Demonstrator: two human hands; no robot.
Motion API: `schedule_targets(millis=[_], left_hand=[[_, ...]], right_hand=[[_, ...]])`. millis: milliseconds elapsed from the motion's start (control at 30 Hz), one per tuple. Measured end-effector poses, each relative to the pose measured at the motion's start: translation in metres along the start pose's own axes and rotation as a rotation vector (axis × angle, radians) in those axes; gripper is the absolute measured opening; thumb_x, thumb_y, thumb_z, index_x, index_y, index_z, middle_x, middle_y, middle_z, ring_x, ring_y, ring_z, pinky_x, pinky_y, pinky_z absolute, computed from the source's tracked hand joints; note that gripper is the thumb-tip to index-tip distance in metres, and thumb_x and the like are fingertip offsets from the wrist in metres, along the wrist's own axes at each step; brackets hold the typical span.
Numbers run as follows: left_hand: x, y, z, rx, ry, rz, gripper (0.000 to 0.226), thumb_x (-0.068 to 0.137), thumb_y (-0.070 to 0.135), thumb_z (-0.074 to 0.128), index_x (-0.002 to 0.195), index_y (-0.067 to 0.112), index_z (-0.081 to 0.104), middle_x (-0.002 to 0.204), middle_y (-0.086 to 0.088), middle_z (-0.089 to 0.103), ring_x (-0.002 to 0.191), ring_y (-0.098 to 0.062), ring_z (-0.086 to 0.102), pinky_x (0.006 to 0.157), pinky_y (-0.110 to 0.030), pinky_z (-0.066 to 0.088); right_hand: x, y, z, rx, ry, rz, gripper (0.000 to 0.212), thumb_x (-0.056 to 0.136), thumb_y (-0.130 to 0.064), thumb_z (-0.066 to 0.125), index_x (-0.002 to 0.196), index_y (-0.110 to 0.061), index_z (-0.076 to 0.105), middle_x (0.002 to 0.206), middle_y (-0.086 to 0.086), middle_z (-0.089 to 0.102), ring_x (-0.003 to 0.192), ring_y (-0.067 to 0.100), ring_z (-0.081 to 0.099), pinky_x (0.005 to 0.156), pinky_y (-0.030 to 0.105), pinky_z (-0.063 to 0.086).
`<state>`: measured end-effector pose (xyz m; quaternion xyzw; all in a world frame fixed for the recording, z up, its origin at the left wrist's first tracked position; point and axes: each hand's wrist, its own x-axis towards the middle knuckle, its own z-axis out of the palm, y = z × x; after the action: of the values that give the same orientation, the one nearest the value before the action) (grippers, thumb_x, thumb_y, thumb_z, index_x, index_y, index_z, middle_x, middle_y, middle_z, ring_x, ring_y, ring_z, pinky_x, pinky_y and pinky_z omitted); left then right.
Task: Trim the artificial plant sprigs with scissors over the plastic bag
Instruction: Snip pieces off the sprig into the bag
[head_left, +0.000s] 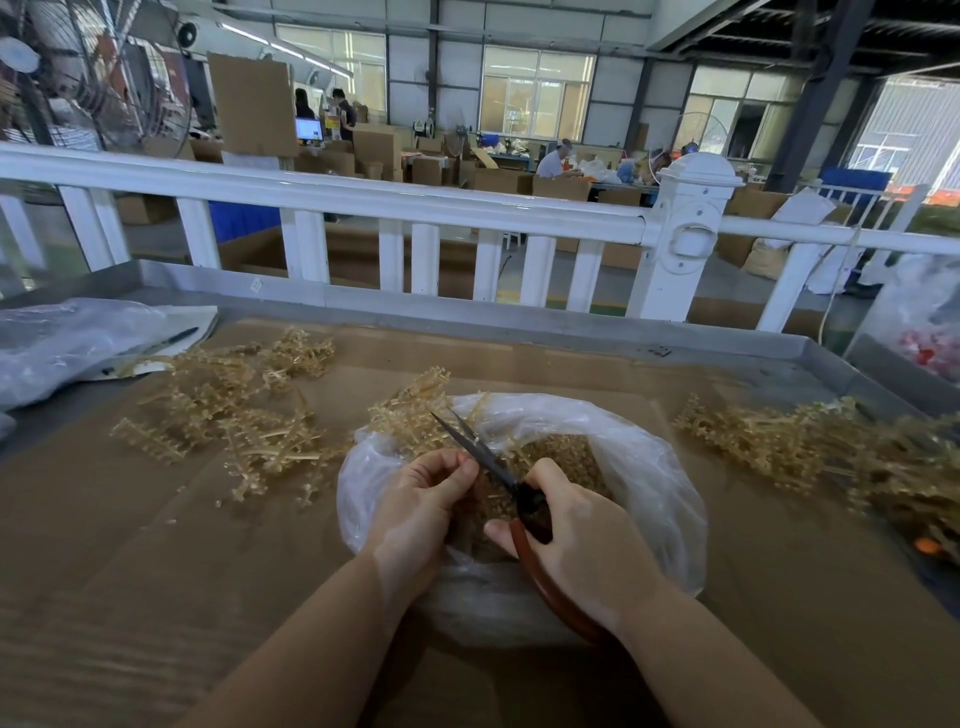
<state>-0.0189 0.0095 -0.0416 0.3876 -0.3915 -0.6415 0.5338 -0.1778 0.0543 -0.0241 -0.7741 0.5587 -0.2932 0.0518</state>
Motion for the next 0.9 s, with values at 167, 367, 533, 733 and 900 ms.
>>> schedule_targets(millis=[167,367,533,733,900], left_hand=[[-0.0011,0.0,0.0001,0.013,0.0,-0.003,0.004,0.068,0.017,0.068,0.064,0.018,0.069,0.082,-0.013,0.066,0.08,-0.026,0.059,0.083,-0.041,0.048],[-0.0009,0.0001,0.0034,0.003,0.019,0.003,0.012,0.083,0.005,0.062,0.073,0.011,0.065,0.079,-0.012,0.064,0.077,-0.023,0.058,0.08,-0.038,0.049],[-0.0002,-0.0007,0.004,-0.011,0.025,-0.017,0.009,0.084,0.005,0.061,0.076,0.009,0.062,0.083,-0.015,0.062,0.087,-0.031,0.055,0.096,-0.051,0.044],[0.0009,-0.0019,0.0028,-0.047,0.004,0.002,0.004,0.079,0.008,0.064,0.076,0.009,0.061,0.084,-0.017,0.062,0.085,-0.03,0.057,0.092,-0.048,0.048],[0.0029,-0.0041,0.0018,-0.054,-0.016,0.034,0.004,0.08,0.007,0.062,0.077,0.008,0.06,0.065,-0.002,0.064,0.062,-0.01,0.06,0.061,-0.022,0.049]], right_hand=[[0.0033,0.0014,-0.0012,0.035,-0.029,0.023,0.035,0.081,-0.059,0.06,0.089,-0.03,0.041,0.07,-0.014,0.054,0.064,0.0,0.052,0.06,0.011,0.039],[0.006,0.0053,-0.0012,0.057,-0.023,0.019,0.028,0.084,-0.048,0.064,0.088,-0.027,0.045,0.063,-0.018,0.049,0.056,-0.006,0.05,0.057,0.006,0.038],[0.0065,0.0056,-0.0004,0.017,-0.02,0.006,0.021,0.089,-0.04,0.061,0.09,-0.029,0.043,0.067,-0.018,0.05,0.054,-0.007,0.048,0.056,0.003,0.038],[0.0062,0.0032,-0.001,-0.005,-0.018,0.023,0.021,0.089,-0.043,0.059,0.091,-0.029,0.044,0.073,-0.014,0.057,0.061,0.001,0.051,0.055,0.003,0.036],[0.003,0.0002,-0.0023,0.063,-0.002,0.052,0.031,0.081,-0.057,0.062,0.09,-0.032,0.045,0.07,-0.018,0.054,0.062,-0.005,0.051,0.059,0.006,0.039]])
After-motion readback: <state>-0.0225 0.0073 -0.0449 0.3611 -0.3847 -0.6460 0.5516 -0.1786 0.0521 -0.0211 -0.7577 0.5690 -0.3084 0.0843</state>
